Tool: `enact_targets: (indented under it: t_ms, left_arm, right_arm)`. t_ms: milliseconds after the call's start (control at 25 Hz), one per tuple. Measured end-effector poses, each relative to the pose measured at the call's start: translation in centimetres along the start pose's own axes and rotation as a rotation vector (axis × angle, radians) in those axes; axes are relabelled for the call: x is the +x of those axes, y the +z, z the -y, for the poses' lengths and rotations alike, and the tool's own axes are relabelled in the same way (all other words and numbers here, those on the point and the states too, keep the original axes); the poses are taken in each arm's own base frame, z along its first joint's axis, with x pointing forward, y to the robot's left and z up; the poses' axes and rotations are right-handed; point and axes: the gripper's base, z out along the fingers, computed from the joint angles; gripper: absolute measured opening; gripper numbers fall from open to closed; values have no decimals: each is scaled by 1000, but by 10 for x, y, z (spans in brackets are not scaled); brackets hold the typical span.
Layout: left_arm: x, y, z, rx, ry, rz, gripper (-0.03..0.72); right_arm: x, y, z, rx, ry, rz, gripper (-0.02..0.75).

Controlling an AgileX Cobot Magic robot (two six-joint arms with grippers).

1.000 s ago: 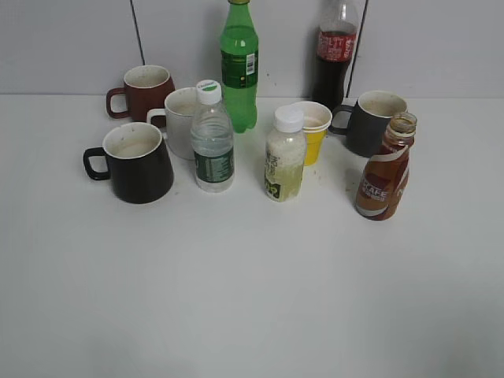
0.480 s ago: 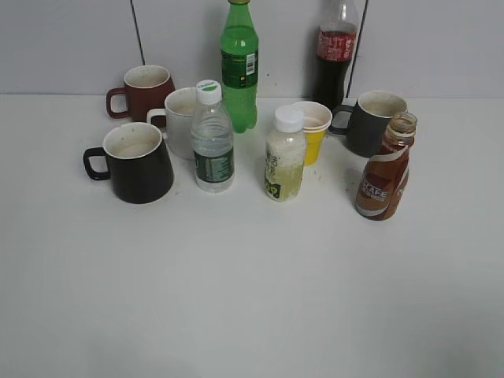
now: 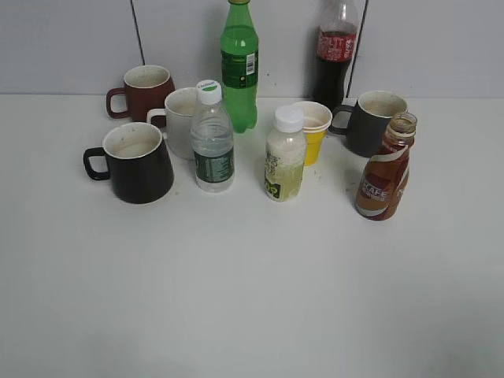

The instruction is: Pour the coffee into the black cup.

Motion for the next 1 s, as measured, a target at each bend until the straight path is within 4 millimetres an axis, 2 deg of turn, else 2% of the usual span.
enact_targets:
  t_ms: [320,480,600,760,1000]
  left_arm:
    - [-1,-1,0,20,3,11,228]
    - [-16,-6,0,40,15,148,228]
    - [-32,-2,0,41,19,262,228]
    - [-44,26,1,42,18,327,228]
    - [-47,91,4,43,17,375,228]
  right_arm:
    - [-1,0,-2,-16,11,6,582]
    - [-18,3,-3,-36,31,52,582]
    - [-30,17,-1,-29,21,32,582]
    - [-50,47,2,-15,0,8,582]
    - [-78,90,7,0,1,97,582]
